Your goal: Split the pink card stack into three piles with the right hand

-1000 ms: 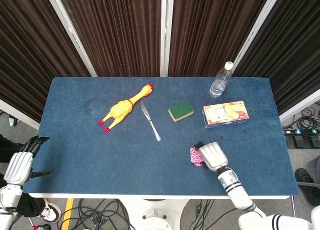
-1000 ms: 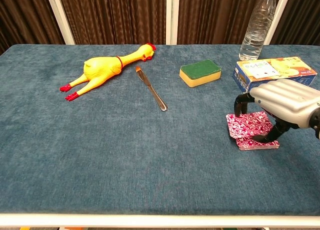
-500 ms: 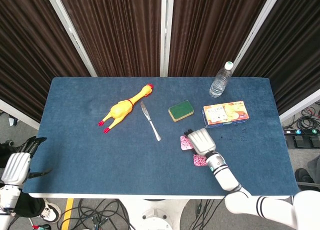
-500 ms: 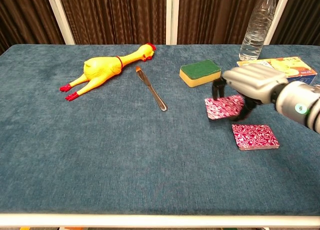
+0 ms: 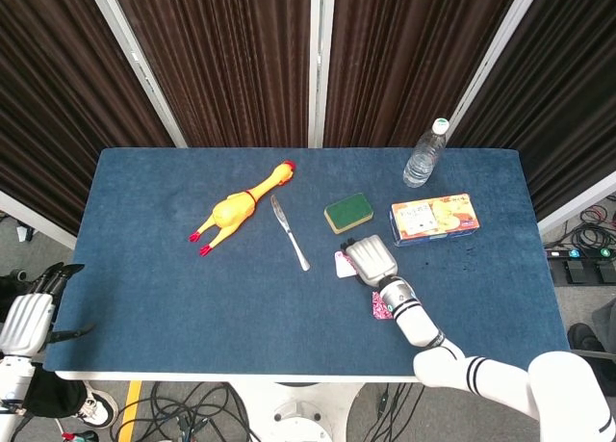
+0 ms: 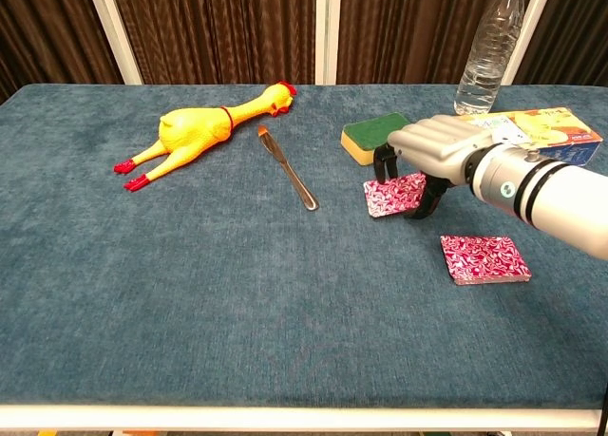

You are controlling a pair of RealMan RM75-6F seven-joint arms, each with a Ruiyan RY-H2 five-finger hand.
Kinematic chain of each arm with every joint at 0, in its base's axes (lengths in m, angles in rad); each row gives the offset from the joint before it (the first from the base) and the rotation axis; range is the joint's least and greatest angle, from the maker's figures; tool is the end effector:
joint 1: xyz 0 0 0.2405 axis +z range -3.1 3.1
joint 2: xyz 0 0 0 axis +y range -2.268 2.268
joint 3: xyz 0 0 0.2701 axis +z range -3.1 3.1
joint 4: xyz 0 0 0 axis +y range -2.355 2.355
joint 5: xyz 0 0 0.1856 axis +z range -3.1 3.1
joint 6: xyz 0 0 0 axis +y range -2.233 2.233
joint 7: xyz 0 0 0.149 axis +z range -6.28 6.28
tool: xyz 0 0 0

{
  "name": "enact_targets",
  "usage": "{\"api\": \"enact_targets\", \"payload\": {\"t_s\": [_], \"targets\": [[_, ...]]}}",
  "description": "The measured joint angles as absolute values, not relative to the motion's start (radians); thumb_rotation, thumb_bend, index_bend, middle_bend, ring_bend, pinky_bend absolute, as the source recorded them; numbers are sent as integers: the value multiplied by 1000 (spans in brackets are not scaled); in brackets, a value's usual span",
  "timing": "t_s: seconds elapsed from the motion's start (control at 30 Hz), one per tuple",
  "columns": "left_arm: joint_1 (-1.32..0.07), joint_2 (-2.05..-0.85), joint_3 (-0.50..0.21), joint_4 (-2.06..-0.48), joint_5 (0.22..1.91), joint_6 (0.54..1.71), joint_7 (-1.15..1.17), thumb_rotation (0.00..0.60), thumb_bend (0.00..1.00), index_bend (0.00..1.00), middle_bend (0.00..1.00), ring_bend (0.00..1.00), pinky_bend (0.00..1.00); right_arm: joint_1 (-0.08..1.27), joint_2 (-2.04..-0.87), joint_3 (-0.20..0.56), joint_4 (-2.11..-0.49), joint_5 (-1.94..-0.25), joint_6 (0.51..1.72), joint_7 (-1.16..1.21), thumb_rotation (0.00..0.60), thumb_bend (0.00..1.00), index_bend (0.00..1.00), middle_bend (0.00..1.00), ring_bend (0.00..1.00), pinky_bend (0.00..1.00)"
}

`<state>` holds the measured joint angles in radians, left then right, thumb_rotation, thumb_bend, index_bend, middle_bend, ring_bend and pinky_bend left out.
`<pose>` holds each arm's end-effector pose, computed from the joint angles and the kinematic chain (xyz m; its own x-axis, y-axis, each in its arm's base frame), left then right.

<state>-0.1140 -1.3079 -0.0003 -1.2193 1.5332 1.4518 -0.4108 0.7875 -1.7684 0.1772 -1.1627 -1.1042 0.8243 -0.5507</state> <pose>-0.3632 0.1905 0.1478 0.2047 0.0706 0.9763 0.9787 -0.0297 -0.2031 -0.1675 -0.3653 -0.0621 0.6810 -0.2426 0.6909 -0.7114 -0.4430 0.5456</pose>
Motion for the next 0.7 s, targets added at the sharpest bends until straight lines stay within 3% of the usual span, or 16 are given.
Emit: {"api": "enact_targets", "payload": {"t_s": [0.1,0.37,0.7], "targets": [[-113,-1307,-1,-1217,1532,1453,-415,600,34,157,154,64,179,793,-1776,170,-1149,-1097,817,-554,600,136,354,389,846,929],[-112,-1309,-1,-1214,1534,1452,-417,600,34,157,154,64,179,801,-1766,161,-1161,-1071,808,-571,600,99,133,294,846,927],[-113,-1308,-2,-1216,1535,1452,-414,600,34,157,154,64,179,796,-1721,158,-1232,-1068,836,-570,600,94,105,273,845,926]]}}
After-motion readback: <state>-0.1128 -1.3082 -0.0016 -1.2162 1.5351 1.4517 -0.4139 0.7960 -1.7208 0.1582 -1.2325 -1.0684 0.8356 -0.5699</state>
